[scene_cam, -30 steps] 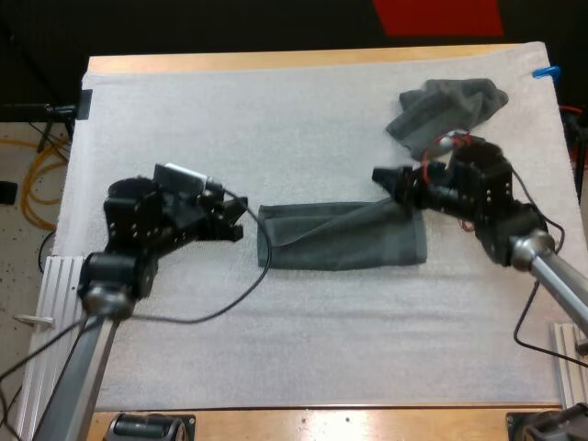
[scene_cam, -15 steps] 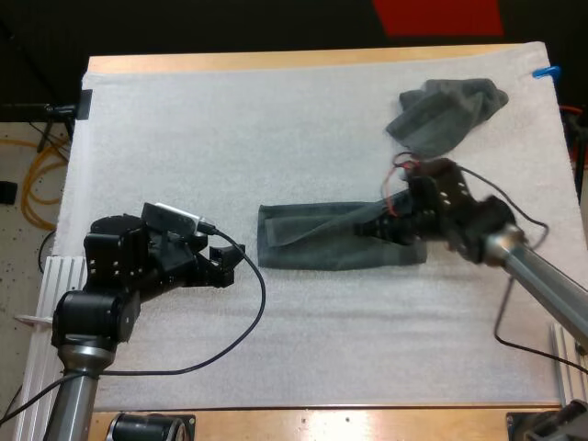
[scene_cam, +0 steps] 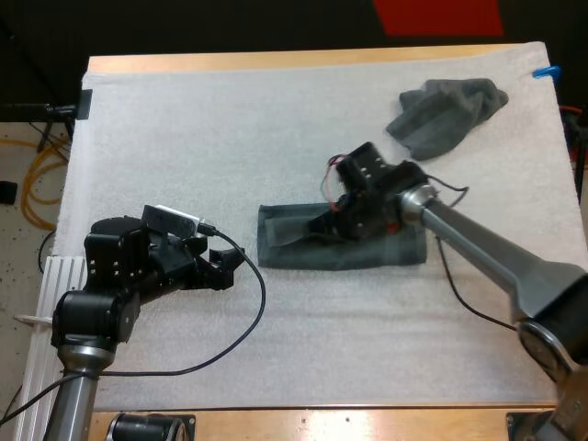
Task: Pick towel from pile fold and stack
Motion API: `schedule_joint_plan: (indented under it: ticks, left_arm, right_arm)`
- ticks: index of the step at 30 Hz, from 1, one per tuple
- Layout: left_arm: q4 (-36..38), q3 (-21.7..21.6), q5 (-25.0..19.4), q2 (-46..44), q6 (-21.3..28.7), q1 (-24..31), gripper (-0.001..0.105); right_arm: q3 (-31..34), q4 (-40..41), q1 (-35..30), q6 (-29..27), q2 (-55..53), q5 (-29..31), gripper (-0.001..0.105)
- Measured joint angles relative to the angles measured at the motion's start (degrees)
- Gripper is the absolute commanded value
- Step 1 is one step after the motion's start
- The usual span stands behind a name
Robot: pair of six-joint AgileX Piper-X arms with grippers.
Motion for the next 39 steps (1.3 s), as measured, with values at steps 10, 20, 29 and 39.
schedule_joint_plan:
  ticks: [10,20,29,39]
  left_arm:
    - [0.5,0.0,0.0,0.0,0.0,0.0,0.066]
    - [0.5,0.0,0.0,0.0,0.0,0.0,0.066]
    - [0.5,0.0,0.0,0.0,0.0,0.0,0.066]
    - [0.5,0.0,0.1,0.0,-0.6,0.0,0.066]
  right_arm:
    - [-3.6,0.2,1.5,-0.1,6.8,0.2,0.000]
    - [-7.7,-9.6,1.5,6.1,8.1,4.7,0.001]
    - [-12.3,-7.9,0.0,6.2,3.1,5.9,0.079]
    - [-12.5,7.1,-8.8,-0.9,-8.5,9.0,0.078]
